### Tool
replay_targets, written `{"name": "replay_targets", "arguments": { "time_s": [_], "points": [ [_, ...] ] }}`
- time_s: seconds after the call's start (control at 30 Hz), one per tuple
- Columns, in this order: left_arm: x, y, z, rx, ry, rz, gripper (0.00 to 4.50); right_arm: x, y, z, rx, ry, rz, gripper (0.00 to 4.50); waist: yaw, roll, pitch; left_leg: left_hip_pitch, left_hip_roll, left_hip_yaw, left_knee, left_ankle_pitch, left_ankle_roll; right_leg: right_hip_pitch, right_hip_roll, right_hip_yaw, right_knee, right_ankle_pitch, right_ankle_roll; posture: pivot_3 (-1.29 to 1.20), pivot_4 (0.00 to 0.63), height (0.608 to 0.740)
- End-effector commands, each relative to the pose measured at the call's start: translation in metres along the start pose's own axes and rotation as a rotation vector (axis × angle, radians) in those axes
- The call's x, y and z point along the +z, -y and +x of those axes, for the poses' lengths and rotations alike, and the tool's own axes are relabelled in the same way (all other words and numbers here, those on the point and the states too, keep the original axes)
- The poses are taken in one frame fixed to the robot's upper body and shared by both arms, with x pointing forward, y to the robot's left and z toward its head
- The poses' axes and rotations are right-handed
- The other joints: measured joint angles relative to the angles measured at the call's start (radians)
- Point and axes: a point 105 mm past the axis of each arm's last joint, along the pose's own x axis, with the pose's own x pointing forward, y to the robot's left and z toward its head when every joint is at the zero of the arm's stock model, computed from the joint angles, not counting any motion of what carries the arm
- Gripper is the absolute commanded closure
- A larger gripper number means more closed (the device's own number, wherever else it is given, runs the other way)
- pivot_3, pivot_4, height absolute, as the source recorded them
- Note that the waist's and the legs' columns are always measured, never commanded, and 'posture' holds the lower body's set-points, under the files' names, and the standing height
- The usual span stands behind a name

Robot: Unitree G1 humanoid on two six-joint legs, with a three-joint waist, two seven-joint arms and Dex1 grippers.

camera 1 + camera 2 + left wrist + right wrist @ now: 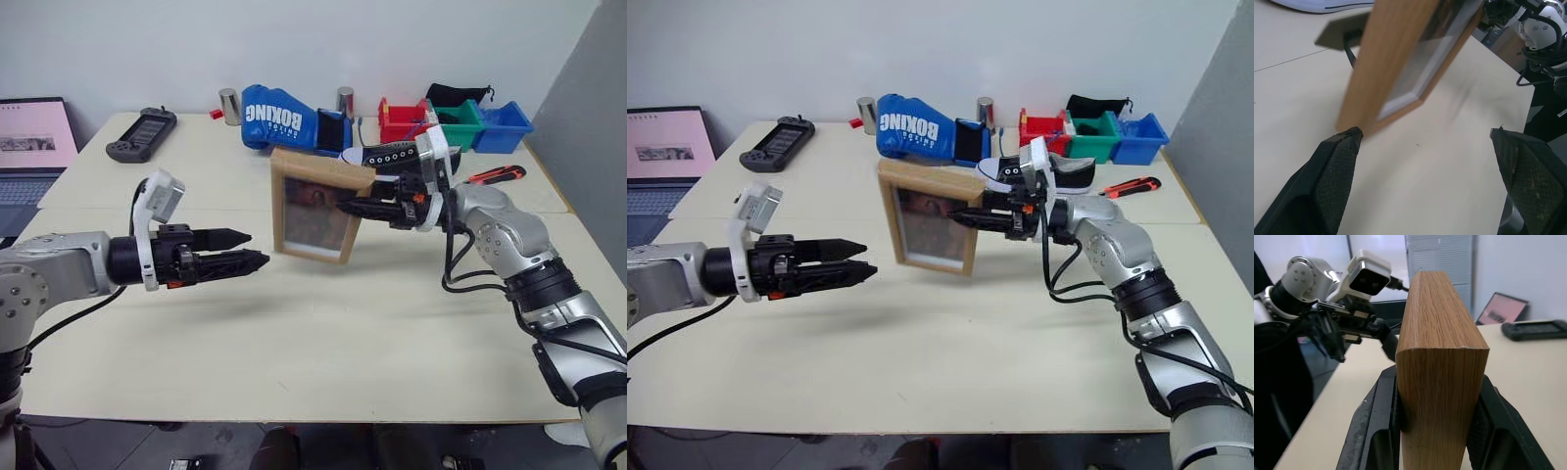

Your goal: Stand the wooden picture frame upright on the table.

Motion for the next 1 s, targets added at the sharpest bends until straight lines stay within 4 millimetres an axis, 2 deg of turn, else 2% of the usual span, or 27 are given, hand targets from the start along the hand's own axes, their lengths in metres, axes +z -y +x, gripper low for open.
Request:
{"name": "replay_targets", "arguments": {
  "time_s": [0.03,0.1,0.33,0.53,0.73,0.8,0.87,1.0],
  "points": [
    [0.01,0.009,-0.015,0.01,0.01,0.055,0.02,-0.01,0.001,0.003,0.066,-0.033,0.027,3.18,0.0,0.0,0.0,0.0,0.0,0.0,0.0,0.0,0.0,0.0,0.0,0.0,0.0,0.0,0.0,0.0,0.15,0.74],
    [0.007,0.016,-0.017,-0.008,-0.009,0.054,0.02,-0.02,0.005,0.004,0.083,-0.059,0.056,3.18,-0.001,0.0,0.0,0.0,0.0,0.0,0.0,0.0,0.0,-0.001,0.0,0.0,0.0,0.0,0.0,0.0,0.15,0.74],
    [-0.006,0.031,-0.022,-0.043,-0.088,0.094,0.02,-0.032,0.018,0.013,0.092,-0.082,0.081,3.18,-0.003,0.0,0.0,-0.001,0.001,0.002,0.0,0.0,0.0,-0.003,0.001,0.001,0.002,0.0,0.0,0.0,0.15,0.74],
    [-0.009,0.025,-0.026,0.015,-0.086,0.107,0.02,-0.049,0.023,0.014,0.084,-0.12,0.099,3.18,-0.003,0.0,0.0,0.0,0.001,0.002,-0.001,0.0,0.0,-0.003,0.001,0.001,0.002,0.0,0.0,0.0,0.15,0.74],
    [-0.008,0.023,-0.024,0.021,-0.074,0.114,0.02,-0.068,0.025,0.007,0.065,-0.172,0.163,3.18,-0.003,0.0,0.0,0.001,0.001,0.002,0.0,0.0,0.0,-0.003,0.001,0.002,0.003,0.0,0.0,0.0,0.15,0.74],
    [-0.007,0.023,-0.023,0.024,-0.075,0.118,0.0,-0.072,0.027,0.005,0.046,-0.175,0.182,2.52,-0.003,0.0,0.0,0.001,0.001,0.002,0.0,0.0,0.0,-0.002,0.001,0.001,0.003,0.0,0.0,0.0,0.15,0.74],
    [-0.007,0.022,-0.023,0.025,-0.076,0.121,0.0,-0.072,0.029,0.003,0.034,-0.176,0.194,2.26,-0.003,0.0,0.0,0.001,0.001,0.002,0.0,0.0,0.0,-0.002,0.001,0.001,0.003,0.0,0.0,0.0,0.15,0.74],
    [-0.005,0.02,-0.02,0.015,-0.066,0.124,0.0,-0.072,0.036,-0.008,-0.019,-0.196,0.18,1.15,-0.003,0.0,0.0,0.0,0.001,0.002,0.0,0.0,0.0,-0.003,0.001,0.002,0.003,0.0,0.0,0.0,0.15,0.74]
  ]
}}
